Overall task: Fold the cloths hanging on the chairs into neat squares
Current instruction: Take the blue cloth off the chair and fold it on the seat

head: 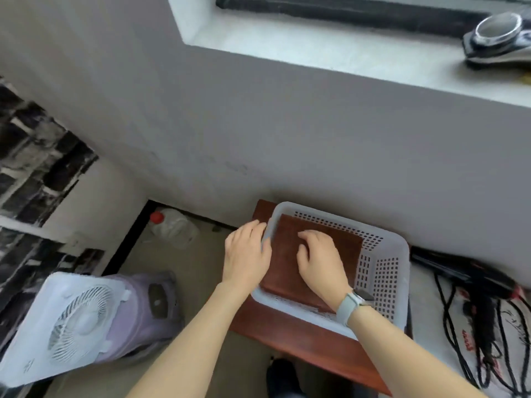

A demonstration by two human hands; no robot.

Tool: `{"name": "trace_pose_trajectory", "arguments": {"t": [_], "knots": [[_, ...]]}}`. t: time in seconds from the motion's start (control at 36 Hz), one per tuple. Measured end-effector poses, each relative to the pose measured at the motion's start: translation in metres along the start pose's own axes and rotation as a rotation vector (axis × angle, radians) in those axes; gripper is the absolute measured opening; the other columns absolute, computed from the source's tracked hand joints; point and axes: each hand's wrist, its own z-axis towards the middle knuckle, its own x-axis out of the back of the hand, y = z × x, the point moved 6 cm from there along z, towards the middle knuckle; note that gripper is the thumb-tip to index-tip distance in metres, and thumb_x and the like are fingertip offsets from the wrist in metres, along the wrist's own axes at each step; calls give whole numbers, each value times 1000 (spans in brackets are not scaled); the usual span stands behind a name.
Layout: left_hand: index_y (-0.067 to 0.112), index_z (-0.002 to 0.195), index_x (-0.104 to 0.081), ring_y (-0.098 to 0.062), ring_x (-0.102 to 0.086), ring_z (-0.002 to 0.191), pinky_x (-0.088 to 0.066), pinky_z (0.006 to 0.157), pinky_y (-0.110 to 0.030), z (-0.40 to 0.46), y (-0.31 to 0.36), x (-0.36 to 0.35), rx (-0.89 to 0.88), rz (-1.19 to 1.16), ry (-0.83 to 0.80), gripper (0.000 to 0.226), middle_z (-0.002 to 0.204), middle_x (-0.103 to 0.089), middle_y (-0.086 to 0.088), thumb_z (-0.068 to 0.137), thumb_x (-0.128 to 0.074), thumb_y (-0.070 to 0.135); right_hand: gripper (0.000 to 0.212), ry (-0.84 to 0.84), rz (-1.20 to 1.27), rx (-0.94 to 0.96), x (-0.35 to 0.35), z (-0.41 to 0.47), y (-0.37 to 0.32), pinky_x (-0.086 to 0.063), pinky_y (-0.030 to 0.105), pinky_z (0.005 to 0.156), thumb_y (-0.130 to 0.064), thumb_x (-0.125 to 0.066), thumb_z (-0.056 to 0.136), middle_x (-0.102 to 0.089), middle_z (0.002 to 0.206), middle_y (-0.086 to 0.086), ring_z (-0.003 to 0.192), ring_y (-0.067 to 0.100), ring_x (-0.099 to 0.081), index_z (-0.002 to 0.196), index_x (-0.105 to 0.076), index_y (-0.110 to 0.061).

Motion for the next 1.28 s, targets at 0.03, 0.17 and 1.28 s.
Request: {"name": "trace_pose_trajectory", "arguments": {"t": [0.03,0.17,1.28], "knots": [[15,129,-49,-18,-43,125,-25,106,-34,-10,-11,14,36,-10,12,41,133,-50,-1,93,-34,29,32,-51,18,37,-3,-4,-17,-41,41,99,-13,-43,90,-60,119,11,115,29,-51,118,-57,-8],[16,127,-51,-21,-45,120,-31,100,-34,-87,-85,89,249,-9,94,35,131,-51,-1,94,-42,24,32,-287,17,227,-33,-42,-119,-45,36,91,-19,-37,94,-62,116,6,108,26,-56,119,-55,-14],[7,124,-52,-26,-54,112,-43,95,-35,-1056,-491,360,1415,-15,1017,33,118,-59,-10,92,-47,14,28,-829,56,1412,-436,-760,-789,-47,40,82,-16,-38,93,-61,109,16,104,35,-56,109,-59,-6]]}}
